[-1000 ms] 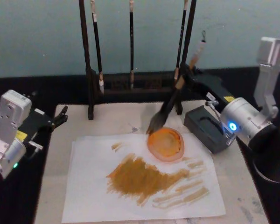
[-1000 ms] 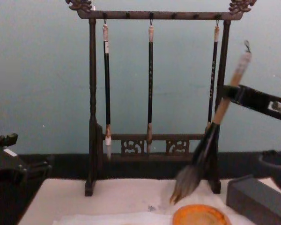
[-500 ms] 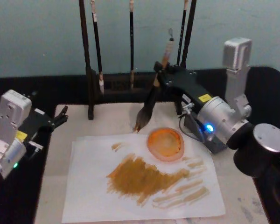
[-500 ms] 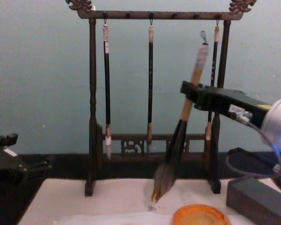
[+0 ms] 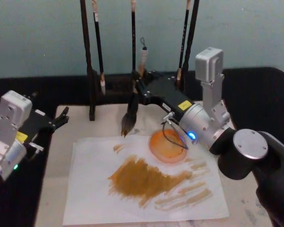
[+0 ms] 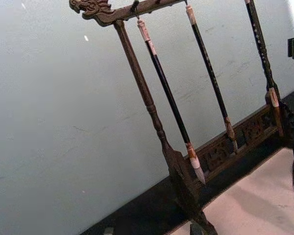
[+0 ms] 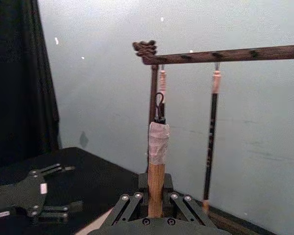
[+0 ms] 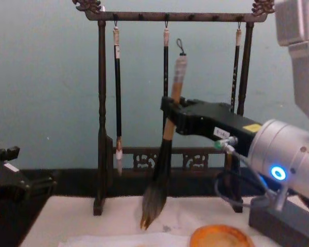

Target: Pick up the brush from the inkstone, write on the paper, then place the brush back to its original position.

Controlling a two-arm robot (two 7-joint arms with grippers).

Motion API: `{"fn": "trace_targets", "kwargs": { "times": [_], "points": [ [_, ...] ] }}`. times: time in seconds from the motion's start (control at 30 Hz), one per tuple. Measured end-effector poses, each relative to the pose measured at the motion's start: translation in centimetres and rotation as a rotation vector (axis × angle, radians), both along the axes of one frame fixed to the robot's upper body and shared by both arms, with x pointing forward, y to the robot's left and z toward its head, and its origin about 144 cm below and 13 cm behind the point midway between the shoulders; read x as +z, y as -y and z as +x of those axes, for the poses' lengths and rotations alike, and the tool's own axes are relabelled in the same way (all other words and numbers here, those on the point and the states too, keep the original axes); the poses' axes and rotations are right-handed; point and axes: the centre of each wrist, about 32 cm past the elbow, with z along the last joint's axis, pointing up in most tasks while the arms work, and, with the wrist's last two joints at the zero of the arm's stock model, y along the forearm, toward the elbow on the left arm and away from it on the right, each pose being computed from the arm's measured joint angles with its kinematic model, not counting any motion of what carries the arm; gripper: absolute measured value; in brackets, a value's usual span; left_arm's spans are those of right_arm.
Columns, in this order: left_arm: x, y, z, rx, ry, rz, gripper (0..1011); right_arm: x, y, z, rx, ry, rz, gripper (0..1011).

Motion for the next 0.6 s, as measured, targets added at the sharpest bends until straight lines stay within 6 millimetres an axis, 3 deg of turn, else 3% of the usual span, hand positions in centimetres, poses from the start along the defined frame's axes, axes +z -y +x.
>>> {"fn": "trace_targets", "kwargs": {
  "times": [0.6],
  "points": [
    [0.0,0.0,0.0,0.0,0.0,0.0,1010,-1.8,-1.6,-0.8,0.033,0.022,-0.05,160]
  ]
}}
